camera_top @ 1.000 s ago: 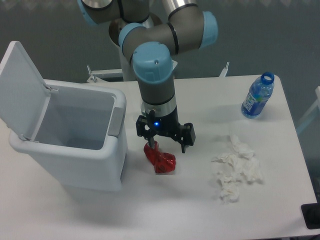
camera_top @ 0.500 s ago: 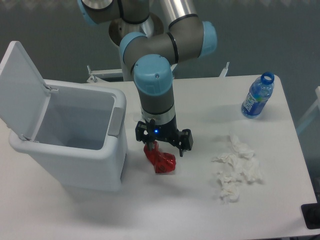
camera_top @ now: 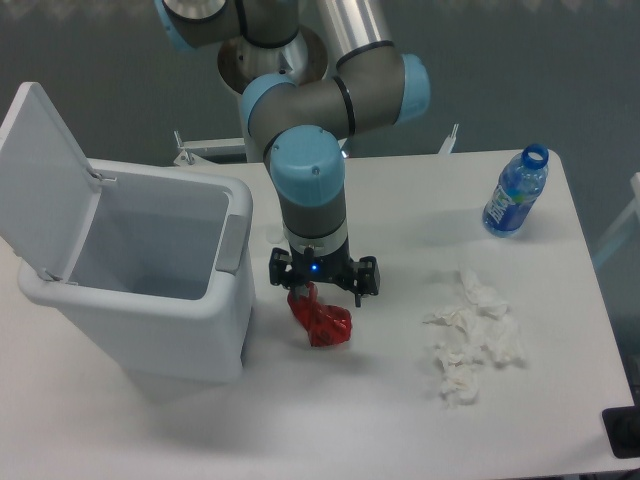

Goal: Pick up the cans
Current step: 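Close the gripper on the crushed red can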

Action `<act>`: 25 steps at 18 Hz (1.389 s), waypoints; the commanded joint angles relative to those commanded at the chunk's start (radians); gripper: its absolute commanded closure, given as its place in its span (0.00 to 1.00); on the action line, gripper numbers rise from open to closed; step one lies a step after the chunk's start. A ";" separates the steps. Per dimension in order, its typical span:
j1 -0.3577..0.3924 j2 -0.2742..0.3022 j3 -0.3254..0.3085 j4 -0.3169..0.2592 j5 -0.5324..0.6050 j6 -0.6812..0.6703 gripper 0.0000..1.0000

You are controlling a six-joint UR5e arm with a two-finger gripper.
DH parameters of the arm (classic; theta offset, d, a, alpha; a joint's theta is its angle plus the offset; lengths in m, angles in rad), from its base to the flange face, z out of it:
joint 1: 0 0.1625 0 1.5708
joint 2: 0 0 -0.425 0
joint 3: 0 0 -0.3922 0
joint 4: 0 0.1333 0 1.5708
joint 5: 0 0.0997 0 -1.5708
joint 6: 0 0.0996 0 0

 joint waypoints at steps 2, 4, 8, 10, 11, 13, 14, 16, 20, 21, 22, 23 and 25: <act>0.000 -0.018 -0.009 -0.002 0.000 -0.009 0.00; -0.002 -0.020 -0.023 -0.003 0.000 -0.021 0.00; -0.006 -0.019 -0.060 -0.003 -0.003 -0.017 0.00; -0.008 -0.020 -0.061 -0.003 -0.011 -0.018 0.00; -0.011 -0.020 -0.066 -0.003 -0.012 -0.018 0.00; -0.015 -0.022 -0.080 -0.002 -0.012 -0.012 0.00; -0.018 -0.028 -0.084 -0.002 -0.014 -0.012 0.00; -0.023 -0.038 -0.081 0.000 -0.014 -0.011 0.00; -0.026 -0.060 -0.084 0.003 -0.009 -0.011 0.00; -0.032 -0.064 -0.084 0.005 -0.009 -0.011 0.00; -0.034 -0.065 -0.084 0.005 -0.009 -0.009 0.00; -0.034 -0.068 -0.083 0.006 -0.009 -0.009 0.00; -0.034 -0.069 -0.083 0.006 -0.008 -0.009 0.00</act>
